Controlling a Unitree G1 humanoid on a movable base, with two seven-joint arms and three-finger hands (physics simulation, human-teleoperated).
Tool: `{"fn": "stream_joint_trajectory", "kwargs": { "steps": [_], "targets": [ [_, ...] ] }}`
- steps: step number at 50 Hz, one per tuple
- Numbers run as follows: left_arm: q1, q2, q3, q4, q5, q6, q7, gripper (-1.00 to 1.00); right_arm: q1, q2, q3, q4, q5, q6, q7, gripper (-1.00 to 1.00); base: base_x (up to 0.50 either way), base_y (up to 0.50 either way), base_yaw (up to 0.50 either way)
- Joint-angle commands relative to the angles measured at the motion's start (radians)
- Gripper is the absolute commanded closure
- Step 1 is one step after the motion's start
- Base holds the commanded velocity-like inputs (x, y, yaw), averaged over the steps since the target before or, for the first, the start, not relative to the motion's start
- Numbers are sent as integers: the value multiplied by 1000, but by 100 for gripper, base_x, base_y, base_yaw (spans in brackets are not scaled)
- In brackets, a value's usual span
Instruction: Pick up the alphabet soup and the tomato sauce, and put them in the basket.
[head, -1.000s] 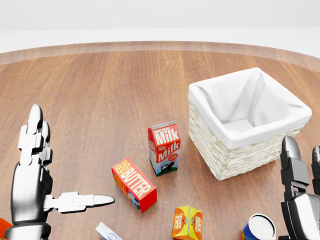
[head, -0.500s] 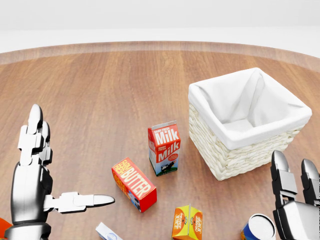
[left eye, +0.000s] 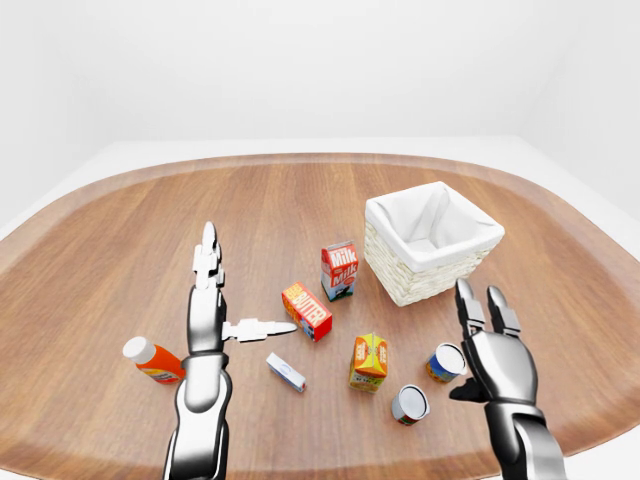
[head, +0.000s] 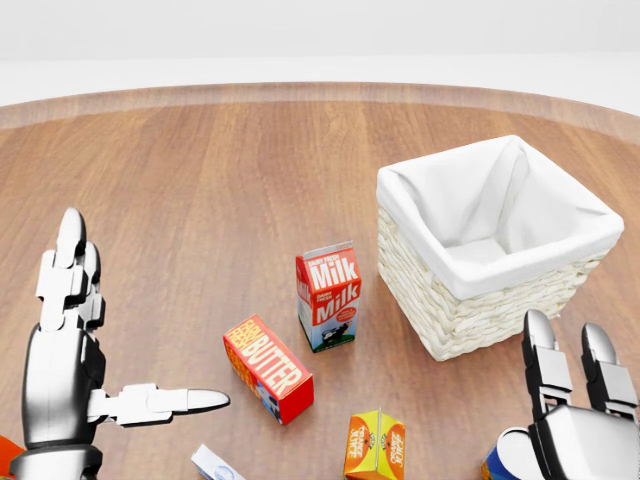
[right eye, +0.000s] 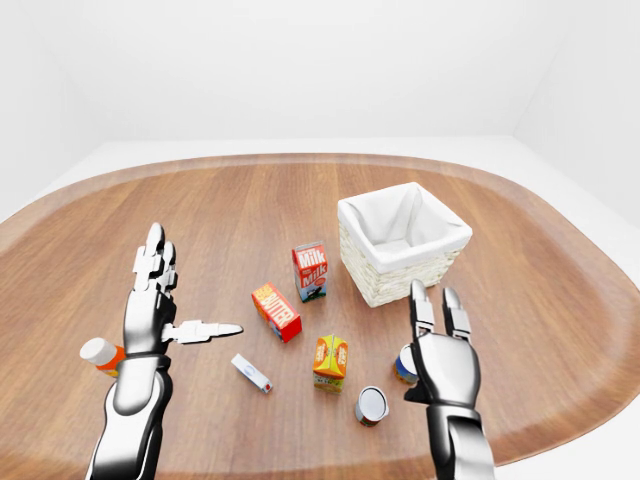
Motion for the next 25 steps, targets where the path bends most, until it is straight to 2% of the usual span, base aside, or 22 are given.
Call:
{"fn": "stream_joint_trajectory", "kwargs": {
  "steps": [1,25],
  "targets": [
    [1,0,1,-8,-1,0,-1,-100,-25,-28,24,67,-24,0,-49,-100,0,0,0],
    [-9,2,10,3,-8,0,3,-100,-63,-70,46,174,-40,0,-103,-100,0,0,0]
  ]
}}
